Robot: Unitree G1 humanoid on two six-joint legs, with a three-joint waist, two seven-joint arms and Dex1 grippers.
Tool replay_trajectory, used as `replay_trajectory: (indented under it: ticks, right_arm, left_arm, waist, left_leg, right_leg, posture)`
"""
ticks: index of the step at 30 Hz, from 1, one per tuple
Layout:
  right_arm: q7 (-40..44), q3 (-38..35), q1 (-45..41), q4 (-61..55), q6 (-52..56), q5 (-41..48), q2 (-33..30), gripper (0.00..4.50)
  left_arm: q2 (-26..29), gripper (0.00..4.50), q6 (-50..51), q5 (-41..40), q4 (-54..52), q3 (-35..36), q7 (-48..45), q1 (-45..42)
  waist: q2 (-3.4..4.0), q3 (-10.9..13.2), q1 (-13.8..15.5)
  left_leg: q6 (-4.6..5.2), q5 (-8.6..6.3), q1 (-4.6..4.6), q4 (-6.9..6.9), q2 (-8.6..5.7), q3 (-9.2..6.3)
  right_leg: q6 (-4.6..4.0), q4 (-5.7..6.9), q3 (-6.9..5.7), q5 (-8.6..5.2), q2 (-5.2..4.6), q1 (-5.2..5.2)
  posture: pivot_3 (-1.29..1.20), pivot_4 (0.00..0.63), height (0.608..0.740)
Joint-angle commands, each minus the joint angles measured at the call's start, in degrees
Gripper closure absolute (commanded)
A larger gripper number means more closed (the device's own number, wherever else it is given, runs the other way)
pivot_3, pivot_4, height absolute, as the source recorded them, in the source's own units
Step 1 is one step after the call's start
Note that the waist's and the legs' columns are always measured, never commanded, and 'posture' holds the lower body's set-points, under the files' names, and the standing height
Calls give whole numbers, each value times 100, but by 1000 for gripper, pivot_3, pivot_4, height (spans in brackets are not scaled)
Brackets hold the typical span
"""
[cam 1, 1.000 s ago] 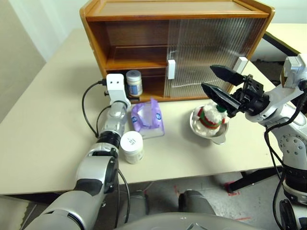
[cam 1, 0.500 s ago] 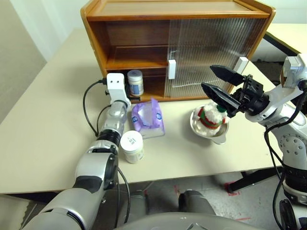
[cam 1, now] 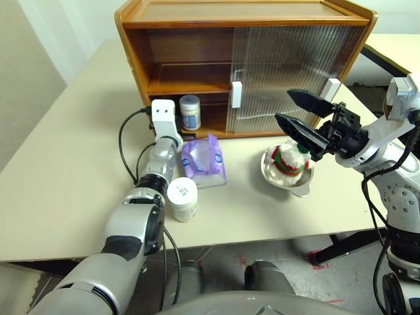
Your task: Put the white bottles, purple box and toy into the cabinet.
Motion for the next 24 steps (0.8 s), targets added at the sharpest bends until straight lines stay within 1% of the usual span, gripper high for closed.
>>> replay_trajectory:
  ticks: [1, 12, 18, 24]
  right_arm:
    - [-31, -10, 46, -134, 23, 62, 1, 0]
    - [-30, 6, 52, -121, 51, 73, -8, 0]
    - [-5, 39, -25, -54, 68, 63, 8, 0]
    - [9, 57, -55, -54, 85, 68, 15, 0]
  left_arm:
    - [-90, 4466, -26, 120, 124, -135, -168, -223]
    - [-184, 4466, -280, 8, -24, -3, -69, -183]
    - [-318, 4466, -352, 67, -178, -49, 176, 12]
    - [-424, 4466, -341, 132, -225, -116, 369, 21]
  waist:
    - [0, 0, 9]
    - [-1, 1, 118]
    - [-1, 1, 123]
    - [-1, 1, 112]
  left_leg:
    - [0, 0, 0, 0, -1, 0]
    - [0, 0, -3, 0, -1, 1]
    - [1, 0, -11, 0, -2, 1]
    - [1, 0, -11, -1, -1, 5]
  right_leg:
    - [0, 0, -1, 0, -1, 0]
    - [0, -8, -1, 1, -2, -2]
    - [1, -23, -1, 4, -6, -2]
    - [1, -24, -1, 4, -5, -5]
  posture:
    - [-41, 0, 740]
    - [-30, 0, 740]
    - [-25, 0, 740]
    - [-22, 0, 740]
